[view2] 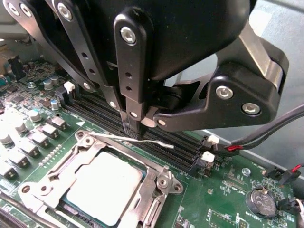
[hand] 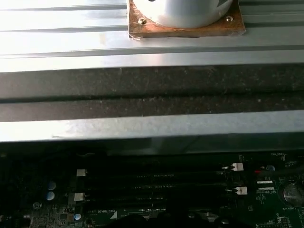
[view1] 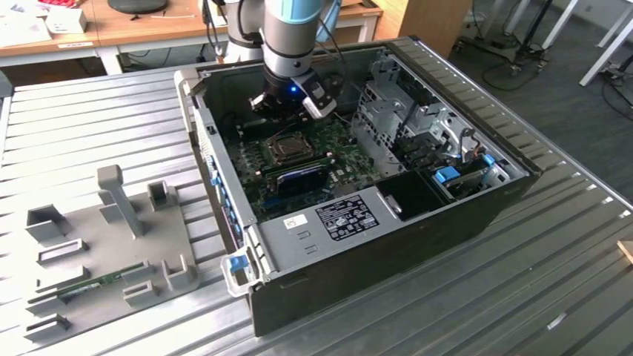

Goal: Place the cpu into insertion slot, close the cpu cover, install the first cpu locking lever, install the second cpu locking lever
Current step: 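Install the first cpu locking lever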

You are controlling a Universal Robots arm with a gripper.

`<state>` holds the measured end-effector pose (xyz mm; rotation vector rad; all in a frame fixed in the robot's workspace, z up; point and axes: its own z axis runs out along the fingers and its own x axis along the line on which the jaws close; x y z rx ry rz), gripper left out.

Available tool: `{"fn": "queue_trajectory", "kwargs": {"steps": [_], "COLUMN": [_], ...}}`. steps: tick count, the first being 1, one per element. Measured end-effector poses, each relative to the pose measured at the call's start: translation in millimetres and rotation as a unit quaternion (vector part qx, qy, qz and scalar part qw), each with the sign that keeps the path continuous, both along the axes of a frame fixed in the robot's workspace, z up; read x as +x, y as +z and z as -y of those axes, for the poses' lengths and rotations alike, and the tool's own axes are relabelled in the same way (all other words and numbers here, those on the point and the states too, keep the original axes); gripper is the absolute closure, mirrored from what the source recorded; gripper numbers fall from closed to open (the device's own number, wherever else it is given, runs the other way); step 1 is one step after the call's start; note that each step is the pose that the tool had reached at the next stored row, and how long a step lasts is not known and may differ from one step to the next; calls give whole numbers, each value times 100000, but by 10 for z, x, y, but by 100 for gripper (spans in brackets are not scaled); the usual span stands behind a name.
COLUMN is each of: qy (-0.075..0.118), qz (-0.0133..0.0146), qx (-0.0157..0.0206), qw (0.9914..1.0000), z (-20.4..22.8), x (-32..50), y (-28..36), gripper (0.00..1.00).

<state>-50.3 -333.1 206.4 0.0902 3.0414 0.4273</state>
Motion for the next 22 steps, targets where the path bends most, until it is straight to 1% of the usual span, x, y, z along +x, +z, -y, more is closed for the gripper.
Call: {"fn": "queue_trajectory", "kwargs": {"steps": [6, 15, 18, 22], "qy": [0, 0, -1, -3], "qz": [-4, 1, 2, 0], "qx": [-7, -1, 1, 0], "qw": [100000, 100000, 100000, 100000], "z": [0, 0, 0, 0], "x": [30, 41, 41, 41], "y": [-29, -33, -19, 20], "gripper": [89, 89, 89, 89]}}
